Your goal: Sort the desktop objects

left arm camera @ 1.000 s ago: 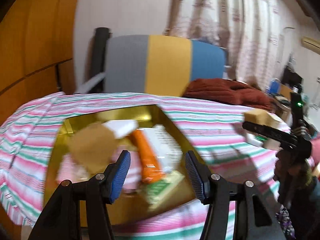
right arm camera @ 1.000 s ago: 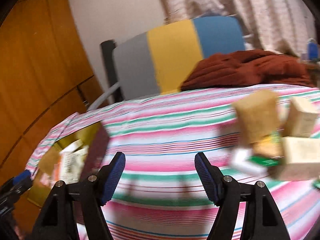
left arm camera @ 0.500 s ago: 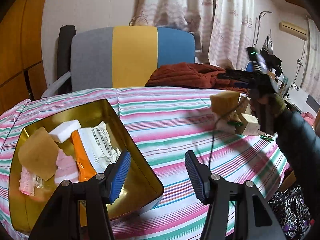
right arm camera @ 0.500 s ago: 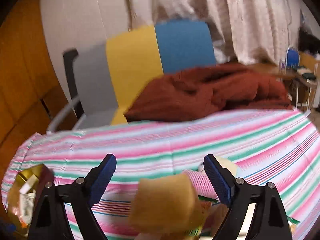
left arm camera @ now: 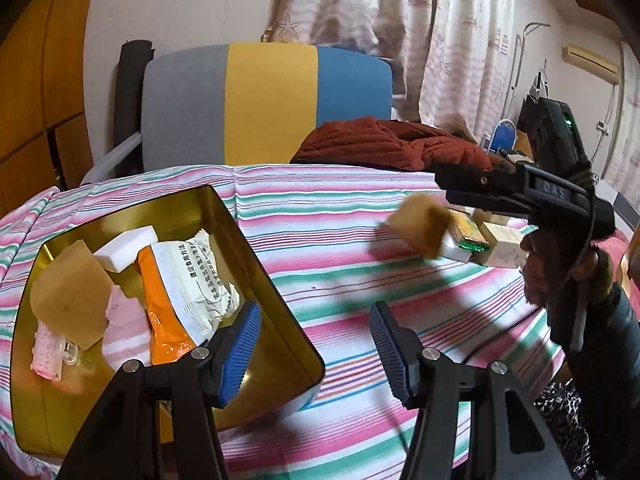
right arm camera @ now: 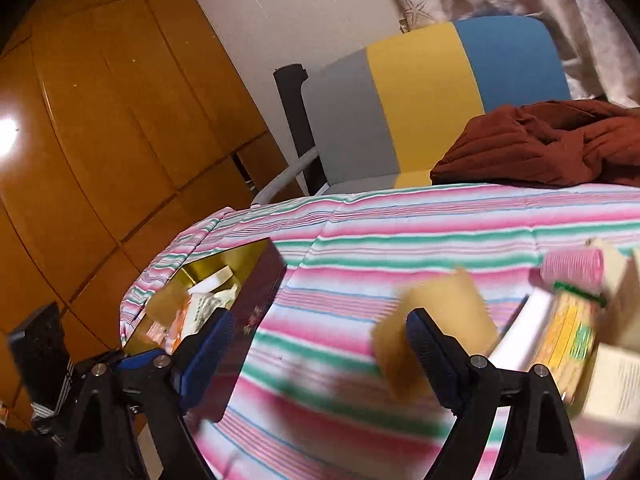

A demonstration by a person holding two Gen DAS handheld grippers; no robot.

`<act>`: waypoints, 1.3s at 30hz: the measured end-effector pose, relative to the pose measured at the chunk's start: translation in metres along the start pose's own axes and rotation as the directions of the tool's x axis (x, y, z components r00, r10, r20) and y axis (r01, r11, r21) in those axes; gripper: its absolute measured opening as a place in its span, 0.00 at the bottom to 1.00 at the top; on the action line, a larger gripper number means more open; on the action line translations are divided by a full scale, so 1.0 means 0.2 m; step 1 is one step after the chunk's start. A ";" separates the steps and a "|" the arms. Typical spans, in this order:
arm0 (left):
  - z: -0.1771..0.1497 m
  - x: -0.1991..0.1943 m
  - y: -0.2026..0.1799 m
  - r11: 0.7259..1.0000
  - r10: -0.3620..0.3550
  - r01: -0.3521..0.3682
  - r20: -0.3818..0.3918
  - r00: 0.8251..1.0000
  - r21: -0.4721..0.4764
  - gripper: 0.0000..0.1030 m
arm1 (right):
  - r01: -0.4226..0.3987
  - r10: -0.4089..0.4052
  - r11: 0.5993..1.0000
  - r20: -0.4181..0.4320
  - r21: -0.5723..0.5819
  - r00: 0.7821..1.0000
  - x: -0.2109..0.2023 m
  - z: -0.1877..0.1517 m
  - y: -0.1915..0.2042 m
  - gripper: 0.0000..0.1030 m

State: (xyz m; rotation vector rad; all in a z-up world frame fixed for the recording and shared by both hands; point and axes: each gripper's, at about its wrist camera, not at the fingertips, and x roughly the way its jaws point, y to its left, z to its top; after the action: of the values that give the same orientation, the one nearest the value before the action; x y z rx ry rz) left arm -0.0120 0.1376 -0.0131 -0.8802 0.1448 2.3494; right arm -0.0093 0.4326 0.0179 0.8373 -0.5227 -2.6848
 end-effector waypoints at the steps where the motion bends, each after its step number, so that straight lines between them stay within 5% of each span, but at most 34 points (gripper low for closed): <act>1: 0.00 0.00 -0.01 1.000 0.000 0.000 0.000 1.000 0.003 0.56 | 0.002 -0.002 1.000 0.008 0.007 1.000 -0.02 -0.03 0.01 0.87; 10: 0.08 0.06 -0.11 0.997 -0.068 0.068 -0.030 0.997 0.021 0.56 | 0.161 -0.168 0.980 0.050 0.119 0.984 -0.17 -0.27 -0.17 0.90; 16: 0.18 0.27 -0.24 0.991 -0.133 0.134 -0.107 0.985 0.000 0.56 | 0.268 -0.273 0.956 0.025 0.116 0.962 -0.17 -0.40 -0.25 0.90; 22: 0.25 0.49 -0.30 0.988 -0.155 0.149 -0.188 0.970 -0.045 0.56 | 0.201 -0.205 0.972 0.023 0.118 0.979 -0.15 -0.43 -0.30 0.90; 32: 0.41 0.68 -0.34 0.997 -0.046 0.057 -0.189 0.981 0.053 0.56 | 0.152 -0.159 0.976 0.032 0.156 0.987 -0.11 -0.45 -0.35 0.90; 39: 0.47 0.85 -0.34 0.989 -0.147 0.139 -0.261 0.954 -0.050 0.56 | 0.132 -0.144 0.975 0.053 0.181 0.988 -0.12 -0.46 -0.39 0.90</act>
State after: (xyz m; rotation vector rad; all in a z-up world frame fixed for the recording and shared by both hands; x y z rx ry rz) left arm -0.1243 0.3076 -0.0398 -1.1779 0.1483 2.0983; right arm 0.0520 0.4873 -0.0730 0.8634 -0.7550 -2.8322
